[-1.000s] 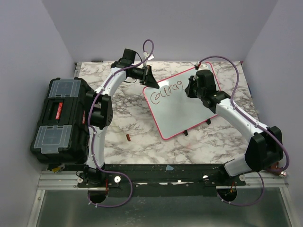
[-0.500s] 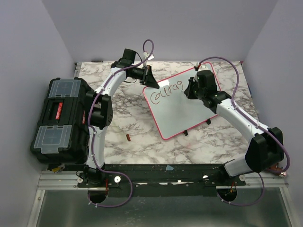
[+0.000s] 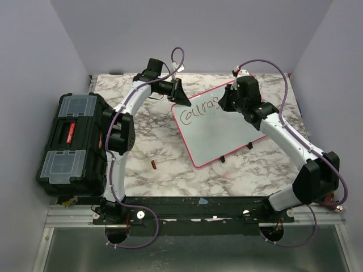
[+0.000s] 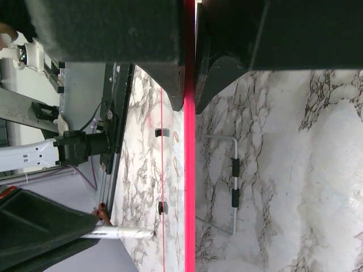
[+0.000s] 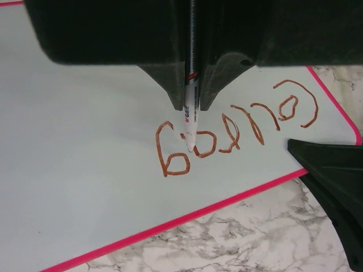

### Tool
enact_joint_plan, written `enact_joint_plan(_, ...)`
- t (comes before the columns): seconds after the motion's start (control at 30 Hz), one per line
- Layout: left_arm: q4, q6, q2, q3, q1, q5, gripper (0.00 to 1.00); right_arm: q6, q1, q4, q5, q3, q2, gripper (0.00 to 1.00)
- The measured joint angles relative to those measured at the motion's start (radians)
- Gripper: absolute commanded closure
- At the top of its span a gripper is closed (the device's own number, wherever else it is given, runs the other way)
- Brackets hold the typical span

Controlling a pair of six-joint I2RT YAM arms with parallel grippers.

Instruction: Write a sentence on the whiteboard

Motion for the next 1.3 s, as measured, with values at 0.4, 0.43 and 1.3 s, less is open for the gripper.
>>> enact_joint_plan(0.4, 0.0, 0.0, 0.0, 0.0, 0.0, 0.002, 1.0, 0.0, 0.0, 0.003, 0.044, 0.034, -0.049, 0.99)
enact_joint_plan(0.43, 0.0, 0.0, 0.0, 0.0, 0.0, 0.002, 1.0, 0.0, 0.0, 0.003, 0.051, 0.034, -0.051, 0.99)
enact_joint_plan(1.3, 0.001, 0.0, 0.0, 0.0, 0.0, 0.002, 1.0, 0.0, -0.014, 0.024, 0.097, -0.006, -0.018, 0.99)
